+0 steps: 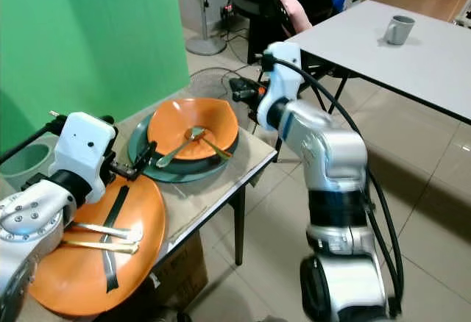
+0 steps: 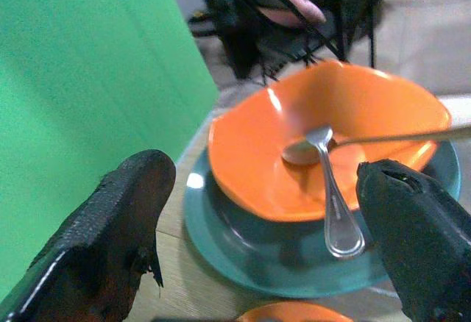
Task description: Setting the table
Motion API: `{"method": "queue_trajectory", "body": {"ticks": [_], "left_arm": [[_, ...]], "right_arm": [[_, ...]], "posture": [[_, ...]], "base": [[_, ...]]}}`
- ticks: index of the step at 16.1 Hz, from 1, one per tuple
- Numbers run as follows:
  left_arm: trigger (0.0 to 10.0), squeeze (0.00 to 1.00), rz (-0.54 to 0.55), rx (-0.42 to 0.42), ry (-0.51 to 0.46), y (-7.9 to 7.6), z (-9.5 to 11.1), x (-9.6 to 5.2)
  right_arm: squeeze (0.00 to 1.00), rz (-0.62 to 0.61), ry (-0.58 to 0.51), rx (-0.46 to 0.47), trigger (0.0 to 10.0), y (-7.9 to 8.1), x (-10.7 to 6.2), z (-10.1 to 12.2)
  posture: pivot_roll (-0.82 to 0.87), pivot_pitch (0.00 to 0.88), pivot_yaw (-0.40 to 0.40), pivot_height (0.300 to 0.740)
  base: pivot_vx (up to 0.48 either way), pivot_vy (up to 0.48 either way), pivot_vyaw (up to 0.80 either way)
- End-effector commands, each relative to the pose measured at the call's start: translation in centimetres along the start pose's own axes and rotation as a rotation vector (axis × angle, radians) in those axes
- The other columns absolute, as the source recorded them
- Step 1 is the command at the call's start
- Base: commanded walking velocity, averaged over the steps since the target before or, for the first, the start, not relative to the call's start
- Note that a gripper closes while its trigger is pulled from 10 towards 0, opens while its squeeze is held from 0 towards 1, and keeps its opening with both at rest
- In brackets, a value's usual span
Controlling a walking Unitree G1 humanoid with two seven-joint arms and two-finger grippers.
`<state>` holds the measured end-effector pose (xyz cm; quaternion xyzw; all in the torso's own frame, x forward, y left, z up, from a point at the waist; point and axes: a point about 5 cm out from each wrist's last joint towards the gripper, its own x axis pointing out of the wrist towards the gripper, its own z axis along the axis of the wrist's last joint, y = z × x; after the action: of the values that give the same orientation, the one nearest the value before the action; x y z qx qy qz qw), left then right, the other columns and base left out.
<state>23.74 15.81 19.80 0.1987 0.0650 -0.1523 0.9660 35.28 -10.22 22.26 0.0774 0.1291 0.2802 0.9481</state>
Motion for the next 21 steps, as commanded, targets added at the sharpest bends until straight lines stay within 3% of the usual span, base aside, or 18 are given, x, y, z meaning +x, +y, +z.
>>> {"method": "queue_trajectory", "body": {"ticks": [1,5,10,11,12,17,21], "left_arm": [[10.0,0.00,-0.030,0.007,-0.001,0.2,0.2,0.2],[10.0,0.00,-0.098,0.034,-0.005,0.1,0.4,0.2],[10.0,0.00,-0.161,0.037,0.000,-0.4,0.4,0.1],[10.0,0.00,-0.182,0.038,-0.001,-0.7,0.4,0.1],[10.0,0.00,-0.196,0.041,-0.002,-0.7,0.4,0.1],[10.0,0.00,-0.223,0.049,-0.004,-0.8,0.5,0.3],[10.0,0.00,-0.266,0.044,-0.006,-1.3,0.6,0.3]], "right_arm": [[1.00,0.025,0.095,-0.030,10.0,0.6,0.9,-0.4],[1.00,0.138,0.410,-0.133,10.0,3.0,3.0,-1.8],[1.00,0.177,0.521,-0.254,10.0,3.7,4.8,-2.0],[0.61,0.172,0.545,-0.264,10.0,3.5,5.0,-2.0],[0.00,0.191,0.572,-0.248,10.0,3.6,5.2,-1.9],[0.00,0.242,0.639,-0.216,10.0,3.9,5.7,-2.9],[0.00,0.197,0.690,-0.217,10.0,3.2,5.9,-4.0]], "posture": [[-0.07,0.028,0.055,0.740],[-0.07,0.028,0.046,0.740],[-0.06,0.026,0.030,0.740],[-0.06,0.022,0.028,0.740],[-0.06,0.020,0.027,0.740],[-0.07,0.015,0.028,0.740],[-0.07,0.010,0.023,0.740]], "base": [[0.000,0.000,0.00],[0.000,0.000,0.00],[0.000,0.000,0.00],[0.000,0.000,0.00],[0.000,0.000,0.00],[0.000,0.000,0.00],[0.000,0.000,0.00]]}}
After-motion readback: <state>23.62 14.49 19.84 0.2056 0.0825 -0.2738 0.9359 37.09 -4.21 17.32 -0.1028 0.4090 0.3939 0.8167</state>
